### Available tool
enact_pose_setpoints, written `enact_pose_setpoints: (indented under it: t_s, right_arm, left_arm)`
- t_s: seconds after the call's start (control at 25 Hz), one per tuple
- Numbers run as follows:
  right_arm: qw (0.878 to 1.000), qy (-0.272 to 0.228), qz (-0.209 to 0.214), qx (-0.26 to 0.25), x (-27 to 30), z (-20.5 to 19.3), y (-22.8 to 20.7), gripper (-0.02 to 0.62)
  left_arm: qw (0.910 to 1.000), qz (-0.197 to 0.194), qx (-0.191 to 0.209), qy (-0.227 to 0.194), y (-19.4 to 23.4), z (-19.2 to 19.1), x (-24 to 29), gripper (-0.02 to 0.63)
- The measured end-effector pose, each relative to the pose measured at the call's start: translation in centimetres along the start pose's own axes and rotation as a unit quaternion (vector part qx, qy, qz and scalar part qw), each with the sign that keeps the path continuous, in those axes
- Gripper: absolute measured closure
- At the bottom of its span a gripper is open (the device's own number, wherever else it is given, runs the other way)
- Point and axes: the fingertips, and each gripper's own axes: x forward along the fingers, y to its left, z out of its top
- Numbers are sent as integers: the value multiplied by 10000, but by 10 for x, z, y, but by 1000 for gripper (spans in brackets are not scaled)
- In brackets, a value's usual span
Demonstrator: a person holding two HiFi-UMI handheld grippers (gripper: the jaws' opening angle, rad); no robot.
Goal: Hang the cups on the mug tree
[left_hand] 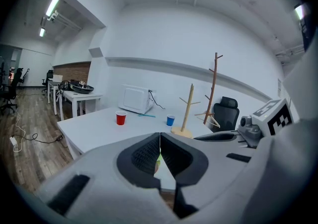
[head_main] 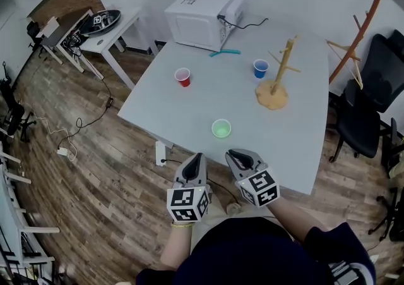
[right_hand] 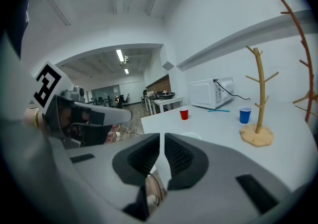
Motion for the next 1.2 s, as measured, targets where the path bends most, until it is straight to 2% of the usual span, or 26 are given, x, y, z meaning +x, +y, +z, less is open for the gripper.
enact_pose_setpoints:
  t_s: [0.4,0.52,0.76,1.2]
  right_arm:
    - [9977,351,-488,304,33,-29,-29,557]
    - [9965,537,-538,354,44,-39,-33,486]
    - [9936,799,-682,427,60,-57,-45,413]
    - [9886,1147,-856,464,91,-81,-64,363]
  left_arm:
    - [9982,-543,53,234,24,-1,36,585]
    - [9976,-626,19,292,32,-2,46,586]
    - [9964,-742,41,403,42,-7,63,585]
    - [9942,-953,89,498,59,-6,86,586]
